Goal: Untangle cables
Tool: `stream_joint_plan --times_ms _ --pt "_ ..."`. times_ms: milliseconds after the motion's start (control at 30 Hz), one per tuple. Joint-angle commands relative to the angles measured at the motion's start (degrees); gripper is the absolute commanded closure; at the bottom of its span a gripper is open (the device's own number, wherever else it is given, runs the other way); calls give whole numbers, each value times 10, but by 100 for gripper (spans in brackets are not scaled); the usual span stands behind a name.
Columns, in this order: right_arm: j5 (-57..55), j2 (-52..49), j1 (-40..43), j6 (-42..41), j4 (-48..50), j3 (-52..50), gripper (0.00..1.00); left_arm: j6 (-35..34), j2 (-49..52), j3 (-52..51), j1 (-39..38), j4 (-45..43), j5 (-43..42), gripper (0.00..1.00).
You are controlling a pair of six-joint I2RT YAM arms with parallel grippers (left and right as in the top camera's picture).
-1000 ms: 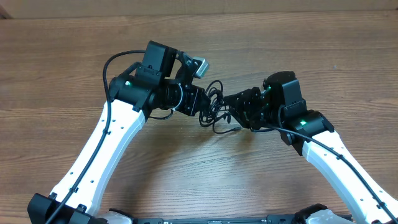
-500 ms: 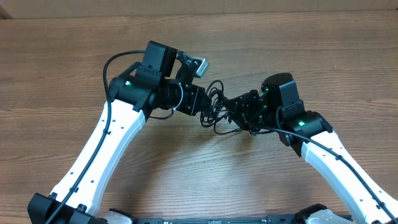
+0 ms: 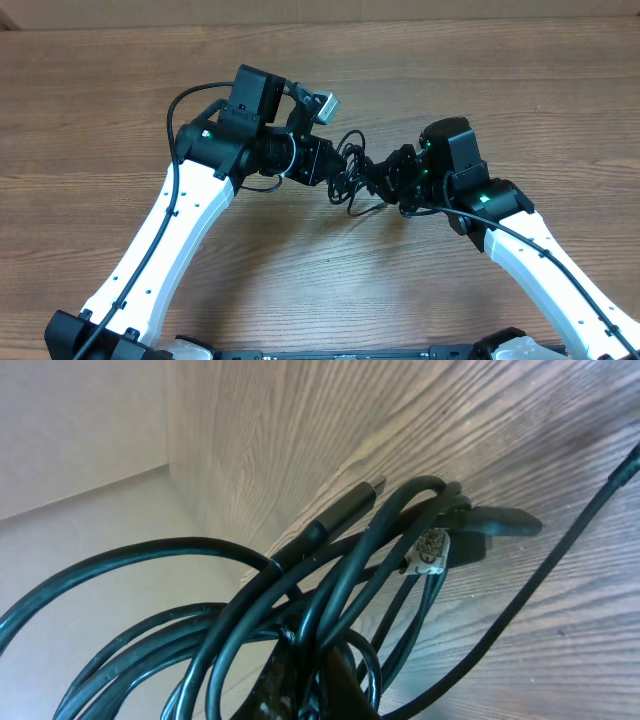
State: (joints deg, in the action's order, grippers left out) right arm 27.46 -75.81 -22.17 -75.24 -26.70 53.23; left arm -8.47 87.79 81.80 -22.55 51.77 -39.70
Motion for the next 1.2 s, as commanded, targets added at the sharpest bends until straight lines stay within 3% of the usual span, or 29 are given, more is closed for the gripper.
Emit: stream_joint_plan --times_ms 0,300,533,633,733,800,933,1167 --pt "-39 3 -3 3 -23 1 96 -3 -6 9 -5 10 34 96" --pt "-161 3 22 4 -156 1 96 -1 -6 9 10 109 262 96" --pt "-180 3 89 23 -198 1 96 0 -6 9 24 124 278 96" --pt "-163 3 99 70 -190 1 96 9 -6 9 23 122 262 96" --pt "-84 3 93 185 -128 1 95 47 -6 9 18 111 200 96" --pt "-26 3 77 249 -92 1 80 64 -6 9 16 97 148 96" --pt "-18 3 43 226 -92 1 67 81 -6 9 14 69 61 96" --pt "-7 3 1 192 -64 1 63 98 -6 9 11 56 -5 96"
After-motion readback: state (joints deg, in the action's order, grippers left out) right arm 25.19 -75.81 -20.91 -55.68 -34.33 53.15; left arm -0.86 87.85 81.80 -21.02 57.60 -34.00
